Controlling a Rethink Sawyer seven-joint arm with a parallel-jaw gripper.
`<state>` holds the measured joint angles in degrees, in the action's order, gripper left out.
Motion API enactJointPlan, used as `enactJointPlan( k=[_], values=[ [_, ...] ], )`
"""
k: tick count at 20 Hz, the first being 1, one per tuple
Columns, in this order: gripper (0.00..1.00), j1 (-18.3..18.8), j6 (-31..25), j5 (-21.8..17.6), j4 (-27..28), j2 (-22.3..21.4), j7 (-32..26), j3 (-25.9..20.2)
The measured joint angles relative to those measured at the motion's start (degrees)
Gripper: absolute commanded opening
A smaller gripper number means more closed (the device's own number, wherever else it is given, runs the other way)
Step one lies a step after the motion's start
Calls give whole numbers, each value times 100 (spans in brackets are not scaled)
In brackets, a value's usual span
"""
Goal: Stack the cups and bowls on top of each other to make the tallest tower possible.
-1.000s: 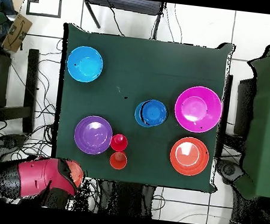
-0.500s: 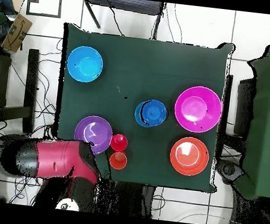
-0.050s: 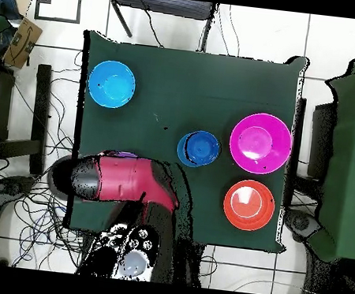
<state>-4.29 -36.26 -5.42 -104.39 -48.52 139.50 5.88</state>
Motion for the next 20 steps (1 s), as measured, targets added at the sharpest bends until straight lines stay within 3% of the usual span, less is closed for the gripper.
enactJointPlan(
  k=[9,20],
  values=[
    [0,825,4,-349,276,140,-1,-310],
    [0,1037,4,-711,600,509,-1,-604]
  ],
)
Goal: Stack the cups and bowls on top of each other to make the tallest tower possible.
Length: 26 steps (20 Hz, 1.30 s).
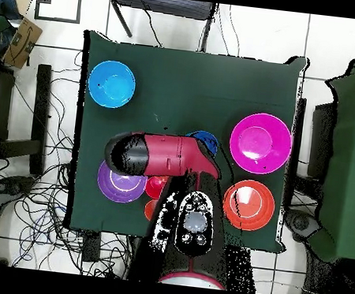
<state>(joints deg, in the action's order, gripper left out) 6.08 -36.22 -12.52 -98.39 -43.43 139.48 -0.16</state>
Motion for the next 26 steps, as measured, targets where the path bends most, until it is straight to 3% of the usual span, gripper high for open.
enactJointPlan(
  k=[9,18,26],
  values=[
    [0,346,0,-160,145,252,-26,-418],
    [0,770,0,-337,145,276,-52,-789],
    [0,930,-38,-438,145,275,-52,-943]
  ],
)
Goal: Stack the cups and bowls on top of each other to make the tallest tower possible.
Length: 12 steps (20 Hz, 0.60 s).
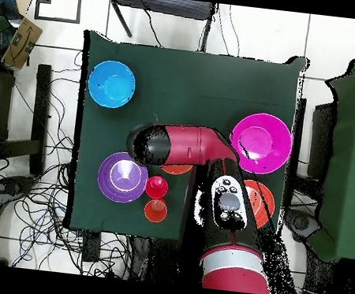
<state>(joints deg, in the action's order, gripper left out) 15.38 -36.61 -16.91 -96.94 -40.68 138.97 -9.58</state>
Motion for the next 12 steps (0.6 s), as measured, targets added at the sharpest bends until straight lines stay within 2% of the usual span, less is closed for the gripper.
enactJointPlan(
  k=[12],
  values=[
    [0,15,0,-235,2,2,0,-181]
  ],
)
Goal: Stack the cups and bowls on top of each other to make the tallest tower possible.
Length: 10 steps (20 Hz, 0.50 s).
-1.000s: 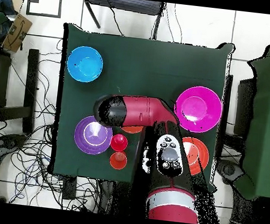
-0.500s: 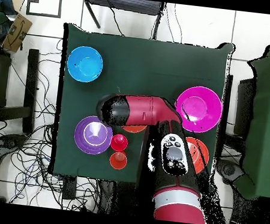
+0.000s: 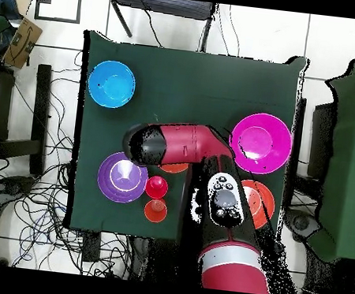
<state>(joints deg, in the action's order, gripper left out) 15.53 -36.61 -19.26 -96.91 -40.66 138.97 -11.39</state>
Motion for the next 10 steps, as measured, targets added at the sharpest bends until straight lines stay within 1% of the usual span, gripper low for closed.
enactJointPlan(
  k=[10],
  values=[
    [0,72,-1,-217,-1,0,0,-61]
  ],
)
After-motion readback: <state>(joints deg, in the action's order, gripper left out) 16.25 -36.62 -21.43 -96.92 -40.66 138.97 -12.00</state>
